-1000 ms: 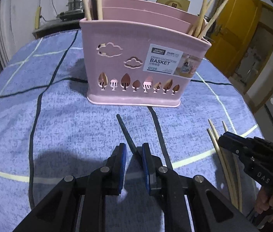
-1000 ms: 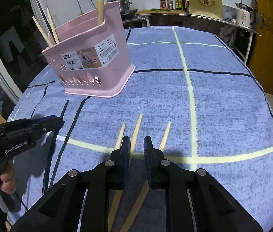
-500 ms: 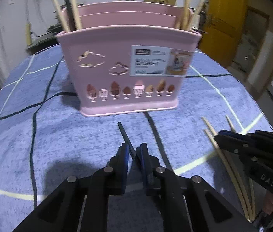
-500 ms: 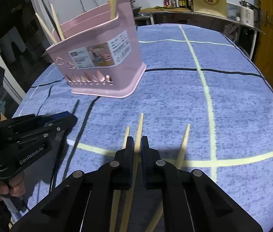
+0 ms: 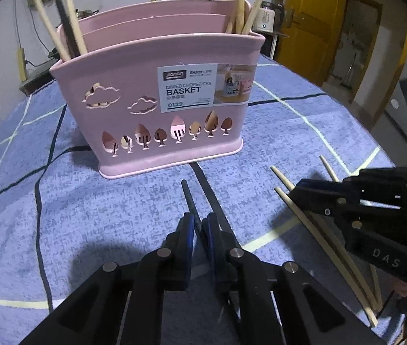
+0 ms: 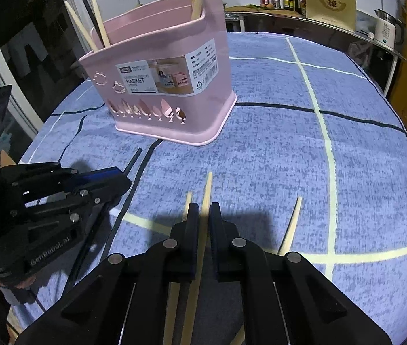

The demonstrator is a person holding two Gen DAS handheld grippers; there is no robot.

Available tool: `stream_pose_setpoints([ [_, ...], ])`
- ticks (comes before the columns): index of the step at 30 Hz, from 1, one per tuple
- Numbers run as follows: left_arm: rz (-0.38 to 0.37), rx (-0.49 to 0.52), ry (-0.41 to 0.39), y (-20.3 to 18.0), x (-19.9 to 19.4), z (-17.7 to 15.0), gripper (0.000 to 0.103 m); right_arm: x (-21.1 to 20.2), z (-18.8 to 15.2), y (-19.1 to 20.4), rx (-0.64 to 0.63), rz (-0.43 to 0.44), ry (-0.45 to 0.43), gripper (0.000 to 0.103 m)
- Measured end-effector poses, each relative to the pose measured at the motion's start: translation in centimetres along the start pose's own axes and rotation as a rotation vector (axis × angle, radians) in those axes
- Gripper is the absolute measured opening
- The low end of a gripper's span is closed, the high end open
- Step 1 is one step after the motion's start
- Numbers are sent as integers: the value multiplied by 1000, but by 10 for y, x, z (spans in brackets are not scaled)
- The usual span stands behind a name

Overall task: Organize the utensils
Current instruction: 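Lift both held chopsticks and carry them over the pink basket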

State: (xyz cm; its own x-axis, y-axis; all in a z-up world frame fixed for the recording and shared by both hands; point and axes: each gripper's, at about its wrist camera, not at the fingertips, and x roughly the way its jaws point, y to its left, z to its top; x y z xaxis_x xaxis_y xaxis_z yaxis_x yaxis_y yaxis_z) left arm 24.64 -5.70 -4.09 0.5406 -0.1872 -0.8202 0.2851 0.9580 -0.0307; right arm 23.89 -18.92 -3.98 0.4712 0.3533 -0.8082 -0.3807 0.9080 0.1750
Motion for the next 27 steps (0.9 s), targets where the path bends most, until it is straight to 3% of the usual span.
stream_pose_setpoints([
  [10,26,-4,7,-5,10,12,8,6,7,2,-17,-21,5,7],
  [15,-9,-37,8,-2,7,15,7,-4,9,1,-6,-6,-25,7],
  [27,-43,-38,-147,6,-74,34,5,-69,31,13,-29,7,-182,6],
])
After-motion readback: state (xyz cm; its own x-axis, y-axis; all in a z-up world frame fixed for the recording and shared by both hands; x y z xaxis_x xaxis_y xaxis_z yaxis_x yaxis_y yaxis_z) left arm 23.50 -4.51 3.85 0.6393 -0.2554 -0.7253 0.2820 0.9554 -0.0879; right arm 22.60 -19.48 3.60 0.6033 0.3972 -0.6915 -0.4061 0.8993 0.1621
